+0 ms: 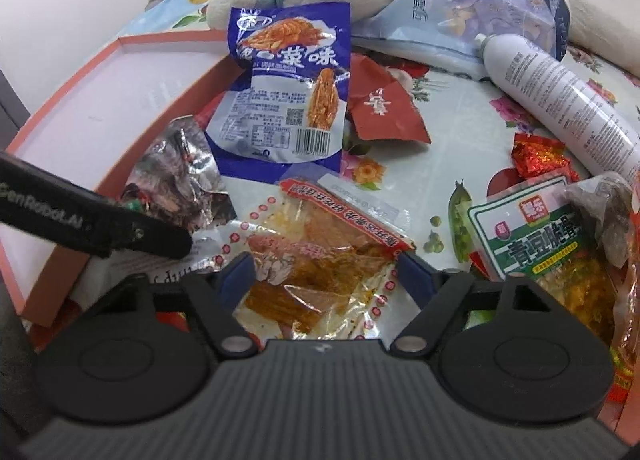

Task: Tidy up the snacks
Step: 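Close the left tool on the silver shrimp-chip bag while the right tool grasps the clear pastry bag, then lift both held bags and carry them over the orange box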

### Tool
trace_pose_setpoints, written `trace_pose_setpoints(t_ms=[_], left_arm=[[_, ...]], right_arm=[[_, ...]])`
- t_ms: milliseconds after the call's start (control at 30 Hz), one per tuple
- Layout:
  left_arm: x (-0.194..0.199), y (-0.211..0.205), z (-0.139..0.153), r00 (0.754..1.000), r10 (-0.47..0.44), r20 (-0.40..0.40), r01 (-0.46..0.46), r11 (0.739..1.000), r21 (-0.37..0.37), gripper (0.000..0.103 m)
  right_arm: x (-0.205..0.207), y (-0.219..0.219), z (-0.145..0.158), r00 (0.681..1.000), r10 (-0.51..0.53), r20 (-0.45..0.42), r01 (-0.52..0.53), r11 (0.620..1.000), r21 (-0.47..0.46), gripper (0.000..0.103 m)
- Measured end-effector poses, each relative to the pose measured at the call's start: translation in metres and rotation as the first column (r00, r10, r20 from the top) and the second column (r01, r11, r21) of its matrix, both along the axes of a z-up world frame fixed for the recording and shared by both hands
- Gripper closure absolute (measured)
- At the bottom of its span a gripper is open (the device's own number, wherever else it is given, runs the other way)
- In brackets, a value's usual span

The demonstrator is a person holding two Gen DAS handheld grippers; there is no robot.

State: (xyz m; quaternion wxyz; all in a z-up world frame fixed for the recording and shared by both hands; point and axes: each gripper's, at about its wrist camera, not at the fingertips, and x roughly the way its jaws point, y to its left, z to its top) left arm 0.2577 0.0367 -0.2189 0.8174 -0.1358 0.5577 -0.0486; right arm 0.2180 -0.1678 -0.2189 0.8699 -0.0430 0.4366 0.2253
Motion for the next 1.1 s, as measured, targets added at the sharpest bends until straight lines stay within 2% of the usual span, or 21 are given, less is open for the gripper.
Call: trace_pose_setpoints(t_ms=[33,133,233,500,800,1100], left_arm=[[-0.001,-0.001,0.0,1.0,0.005,0.014,-0.005,1.0,-0.005,0.059],[-0.007,-0.005,0.0,0.999,0.004,0.052,-0.003,1.0,-0.016,0.067],[-0.014,-0.008,0.002,0.996,0.002,0.091,0.0,1.0,-0.015,0.069],[-0.04,-0.024,0.012,0.986,-0.04,0.165,0.044,0.999,-0.021,0.07],[-0.065,-0.033,0.037,0.975,-0.049,0.218,0.054,0.998,-0.017,0.07],[-0.063,-0.042,0.082,0.958,-0.065,0.279,0.067,0.998,0.001,0.07]], right_arm=[[-0.002,-0.003,0.0,1.0,-0.02,0.013,0.02,1.0,0.009,0.041],[-0.007,-0.008,0.003,0.998,-0.048,0.036,0.047,0.999,0.021,0.056],[-0.011,-0.015,0.007,0.995,-0.094,0.027,0.092,0.994,0.067,0.066],[-0.042,-0.036,0.024,0.982,-0.169,0.087,0.166,0.985,0.041,0.069],[-0.084,-0.064,0.042,0.95,-0.292,0.114,0.281,0.955,0.1,0.069],[-0.089,-0.087,0.08,0.926,-0.348,0.149,0.325,0.932,0.158,0.069]])
